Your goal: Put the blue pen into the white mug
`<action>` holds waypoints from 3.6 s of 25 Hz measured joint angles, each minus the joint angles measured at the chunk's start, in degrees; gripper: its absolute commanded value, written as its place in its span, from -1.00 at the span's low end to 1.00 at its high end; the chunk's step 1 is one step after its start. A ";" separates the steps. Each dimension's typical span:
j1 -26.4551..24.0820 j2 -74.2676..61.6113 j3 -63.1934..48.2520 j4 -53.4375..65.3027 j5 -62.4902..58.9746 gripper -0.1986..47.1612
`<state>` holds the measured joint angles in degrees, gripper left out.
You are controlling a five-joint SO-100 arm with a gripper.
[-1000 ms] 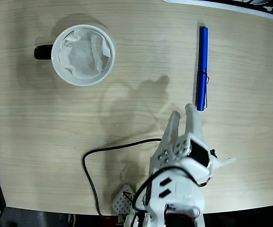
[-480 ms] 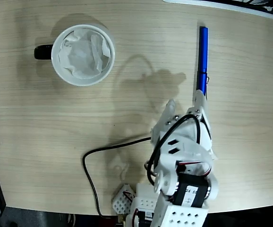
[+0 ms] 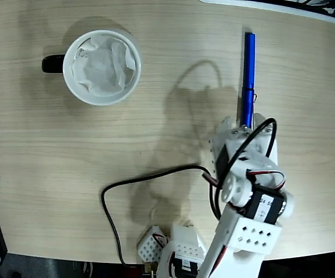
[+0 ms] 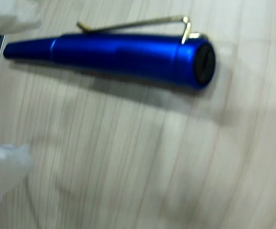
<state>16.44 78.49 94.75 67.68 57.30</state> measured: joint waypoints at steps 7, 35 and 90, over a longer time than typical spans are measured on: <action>2.37 -3.52 -2.11 0.00 0.00 -0.17; 3.78 -11.95 -3.34 -2.46 -0.70 -0.35; 10.20 28.12 13.36 -8.44 -22.24 -0.99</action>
<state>26.63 106.61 108.11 59.24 35.07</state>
